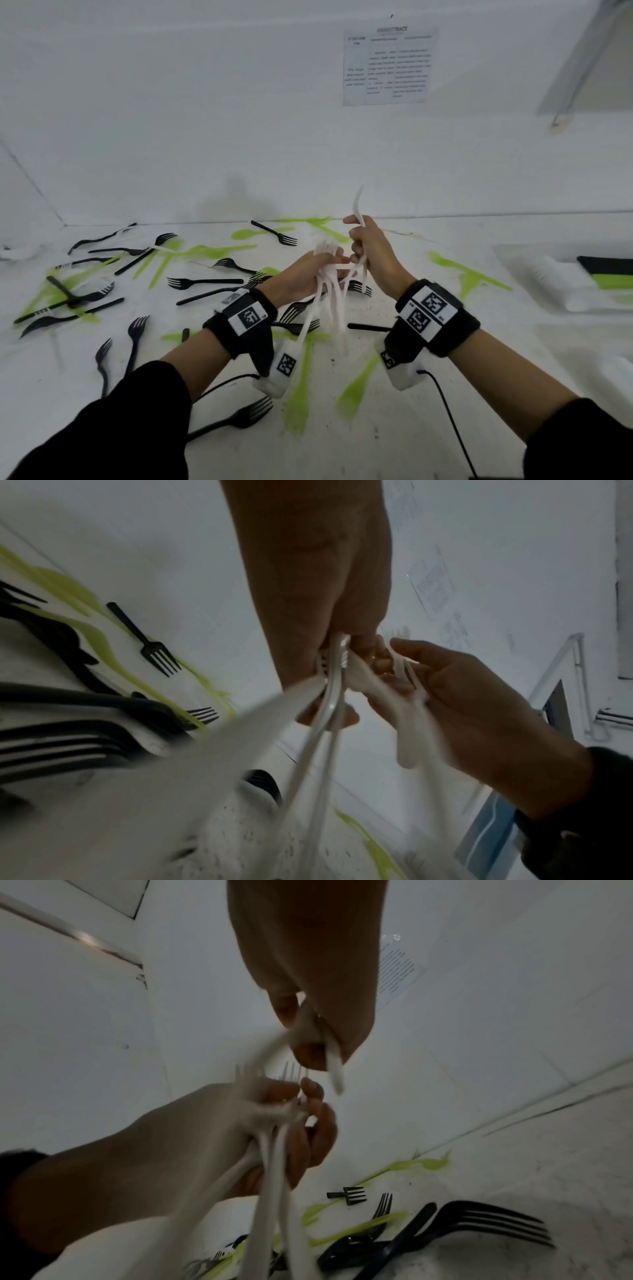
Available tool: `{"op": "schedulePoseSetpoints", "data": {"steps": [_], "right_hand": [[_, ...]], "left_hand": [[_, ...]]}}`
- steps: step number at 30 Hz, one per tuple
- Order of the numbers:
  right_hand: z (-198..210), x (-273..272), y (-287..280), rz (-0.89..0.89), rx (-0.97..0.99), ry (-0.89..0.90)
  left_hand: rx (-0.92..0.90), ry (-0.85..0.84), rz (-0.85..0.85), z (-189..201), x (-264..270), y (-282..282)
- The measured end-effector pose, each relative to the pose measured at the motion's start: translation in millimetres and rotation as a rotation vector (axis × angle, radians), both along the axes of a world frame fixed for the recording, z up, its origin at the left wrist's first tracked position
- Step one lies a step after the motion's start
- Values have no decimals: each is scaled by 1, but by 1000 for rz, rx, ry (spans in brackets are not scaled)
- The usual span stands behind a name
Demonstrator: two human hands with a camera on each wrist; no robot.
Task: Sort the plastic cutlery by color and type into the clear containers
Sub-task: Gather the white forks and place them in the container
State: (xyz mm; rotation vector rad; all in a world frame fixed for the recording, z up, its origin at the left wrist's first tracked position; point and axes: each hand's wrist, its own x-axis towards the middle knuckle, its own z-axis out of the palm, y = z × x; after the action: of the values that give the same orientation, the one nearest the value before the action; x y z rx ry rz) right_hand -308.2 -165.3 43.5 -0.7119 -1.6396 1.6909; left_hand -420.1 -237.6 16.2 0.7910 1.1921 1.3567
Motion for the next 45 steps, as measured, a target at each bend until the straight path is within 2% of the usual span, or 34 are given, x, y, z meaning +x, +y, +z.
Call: {"op": "schedulePoseSetpoints", "data": {"steps": [3, 6, 11, 15, 18, 20, 24, 27, 31, 36, 41, 45], "right_hand": [[5, 1, -2, -16, -40, 20], [9, 3, -8, -22, 68, -6], [3, 0, -11, -43, 215, -24], [3, -3, -10, -56, 176, 65], [7, -2, -3, -215, 72, 136], [6, 2, 0, -313, 91, 66], [-8, 7, -16, -81, 286, -250], [-26, 1, -27, -87, 351, -225], [-38, -4, -28, -165, 245, -155], [-37, -3, -30, -211, 209, -19], [-43, -1, -33, -199, 237, -42], [-47, -5, -42, -62, 148, -119]], "left_hand": [[20, 21, -9, 3, 9, 3], [43, 51, 8, 7, 17, 2], [3, 248, 53, 7, 13, 2], [-23, 190, 88, 9, 8, -1], [-20, 105, 82, 7, 3, -5], [-26, 20, 120, 9, -2, -4], [-19, -106, 149, 15, -8, -5], [15, -169, 201, 11, -8, -5], [29, -194, 286, 4, -6, -6], [14, -110, 278, 2, -4, -6], [43, -155, 223, 3, 1, -6], [56, -163, 266, 0, 4, -6]]}}
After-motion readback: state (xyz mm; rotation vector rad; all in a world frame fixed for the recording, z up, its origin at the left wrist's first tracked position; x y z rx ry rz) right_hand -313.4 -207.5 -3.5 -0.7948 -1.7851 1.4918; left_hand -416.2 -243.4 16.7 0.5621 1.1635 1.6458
